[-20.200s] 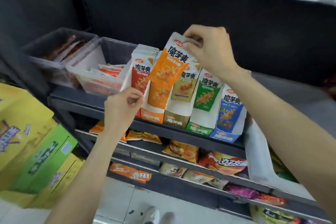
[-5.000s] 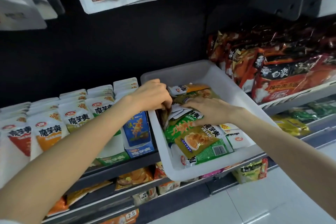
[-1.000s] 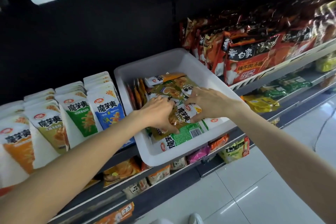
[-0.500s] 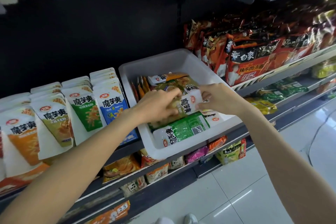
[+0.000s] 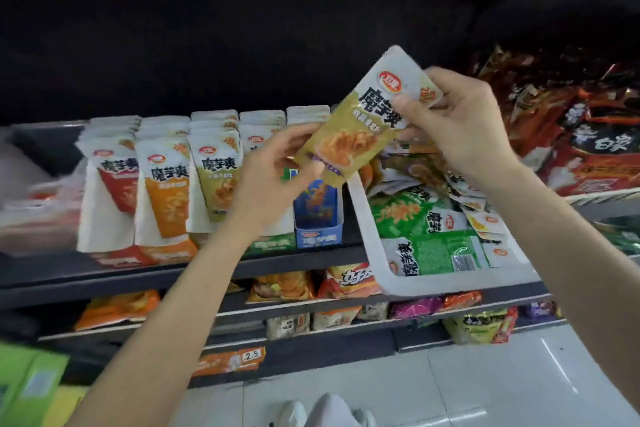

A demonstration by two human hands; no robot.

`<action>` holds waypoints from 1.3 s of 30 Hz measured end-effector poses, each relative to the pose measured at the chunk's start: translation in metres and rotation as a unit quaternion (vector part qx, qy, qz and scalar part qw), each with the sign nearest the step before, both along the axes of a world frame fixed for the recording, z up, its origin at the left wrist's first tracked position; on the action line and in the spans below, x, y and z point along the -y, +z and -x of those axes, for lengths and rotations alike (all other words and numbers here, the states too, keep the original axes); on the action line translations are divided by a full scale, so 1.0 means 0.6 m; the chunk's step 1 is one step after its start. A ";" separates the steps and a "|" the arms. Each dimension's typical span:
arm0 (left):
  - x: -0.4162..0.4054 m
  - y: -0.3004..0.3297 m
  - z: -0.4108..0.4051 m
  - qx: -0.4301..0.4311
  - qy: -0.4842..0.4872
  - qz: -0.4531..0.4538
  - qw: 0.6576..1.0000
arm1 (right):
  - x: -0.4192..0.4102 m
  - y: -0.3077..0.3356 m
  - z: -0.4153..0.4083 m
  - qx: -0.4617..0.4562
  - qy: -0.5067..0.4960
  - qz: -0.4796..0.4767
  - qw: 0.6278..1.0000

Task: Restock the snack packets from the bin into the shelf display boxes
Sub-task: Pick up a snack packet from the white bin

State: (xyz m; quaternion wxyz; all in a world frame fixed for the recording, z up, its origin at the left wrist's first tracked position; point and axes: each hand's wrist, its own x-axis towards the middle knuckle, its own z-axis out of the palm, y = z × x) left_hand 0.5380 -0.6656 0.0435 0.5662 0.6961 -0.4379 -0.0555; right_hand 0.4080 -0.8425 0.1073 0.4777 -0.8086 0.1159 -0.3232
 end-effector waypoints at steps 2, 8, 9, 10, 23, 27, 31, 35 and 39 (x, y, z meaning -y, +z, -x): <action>-0.056 -0.026 -0.038 0.056 0.134 -0.060 0.988 | -0.021 0.001 -0.048 0.017 0.009 0.008 1.000; -0.180 -0.086 -0.100 0.139 0.315 -0.290 0.893 | -0.106 -0.017 -0.199 -0.016 0.060 0.149 0.987; -0.190 -0.090 -0.106 0.121 0.312 -0.290 0.897 | -0.118 -0.023 -0.220 -0.024 0.063 0.182 0.981; -0.197 -0.094 -0.111 0.109 0.306 -0.289 0.900 | -0.127 -0.032 -0.238 -0.031 0.060 0.219 0.973; -0.206 -0.100 -0.123 0.101 0.261 -0.269 0.922 | -0.168 -0.128 -0.320 -0.143 0.031 0.512 0.847; -0.204 -0.094 -0.127 0.179 0.280 -0.268 0.904 | -0.161 -0.125 -0.304 -0.123 0.017 0.458 0.880; -0.178 -0.078 -0.122 0.293 0.269 -0.130 0.908 | -0.135 -0.113 -0.233 -0.089 0.037 0.406 0.909; -0.113 -0.054 -0.086 0.383 0.129 0.015 0.915 | -0.086 -0.102 -0.109 -0.137 0.034 0.332 0.933; -0.030 -0.048 -0.030 0.371 -0.014 0.030 0.928 | -0.002 -0.116 0.010 -0.212 -0.033 0.298 0.930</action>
